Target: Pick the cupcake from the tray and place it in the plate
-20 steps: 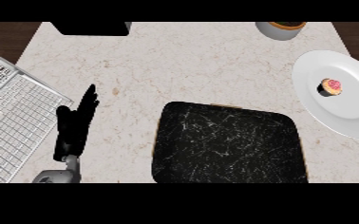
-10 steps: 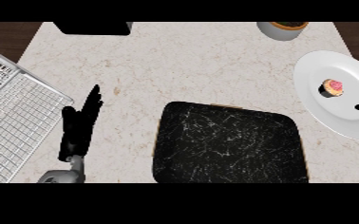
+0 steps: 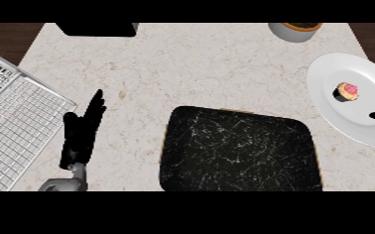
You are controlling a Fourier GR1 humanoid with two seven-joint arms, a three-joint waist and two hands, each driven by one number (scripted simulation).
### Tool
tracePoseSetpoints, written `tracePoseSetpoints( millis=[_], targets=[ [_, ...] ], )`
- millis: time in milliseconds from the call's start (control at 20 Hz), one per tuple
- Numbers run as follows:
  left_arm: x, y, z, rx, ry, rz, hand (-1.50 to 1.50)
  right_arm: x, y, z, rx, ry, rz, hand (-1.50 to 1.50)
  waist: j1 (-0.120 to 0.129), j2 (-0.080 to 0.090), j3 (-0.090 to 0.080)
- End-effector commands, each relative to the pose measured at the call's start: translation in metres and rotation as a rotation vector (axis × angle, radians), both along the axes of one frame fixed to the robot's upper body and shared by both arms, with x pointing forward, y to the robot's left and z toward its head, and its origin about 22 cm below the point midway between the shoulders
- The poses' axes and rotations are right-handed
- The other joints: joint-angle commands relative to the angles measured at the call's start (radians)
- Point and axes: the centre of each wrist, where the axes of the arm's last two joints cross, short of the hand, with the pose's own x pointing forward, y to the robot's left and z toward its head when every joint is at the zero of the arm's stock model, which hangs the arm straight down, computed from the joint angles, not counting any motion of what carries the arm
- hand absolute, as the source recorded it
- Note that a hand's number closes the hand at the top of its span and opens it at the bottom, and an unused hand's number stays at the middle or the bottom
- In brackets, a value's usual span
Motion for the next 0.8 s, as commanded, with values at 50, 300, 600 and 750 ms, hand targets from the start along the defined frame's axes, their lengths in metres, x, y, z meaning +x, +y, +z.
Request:
tracePoseSetpoints(
  millis=[50,300,600,750],
  targets=[
    [0.011,-0.004,-0.001,-0.01,-0.01,0.001,0.0,-0.017,-0.008,-0.007,-0.036,0.023,-0.019,-1.5,-0.002,0.002,0.0],
    [-0.007,0.001,0.001,0.0,0.02,-0.011,0.0,-0.03,-0.007,-0.024,-0.034,0.031,-0.066,-1.5,0.003,0.001,0.001],
    [0.016,0.003,0.011,-0.032,-0.004,-0.011,0.0,-0.039,-0.014,-0.022,-0.066,0.065,-0.096,-1.5,0.005,0.004,0.002],
    [0.004,0.0,-0.006,-0.015,-0.007,0.002,0.0,-0.058,-0.043,0.003,-0.062,0.048,-0.125,-1.5,0.004,0.005,0.003]
  ],
)
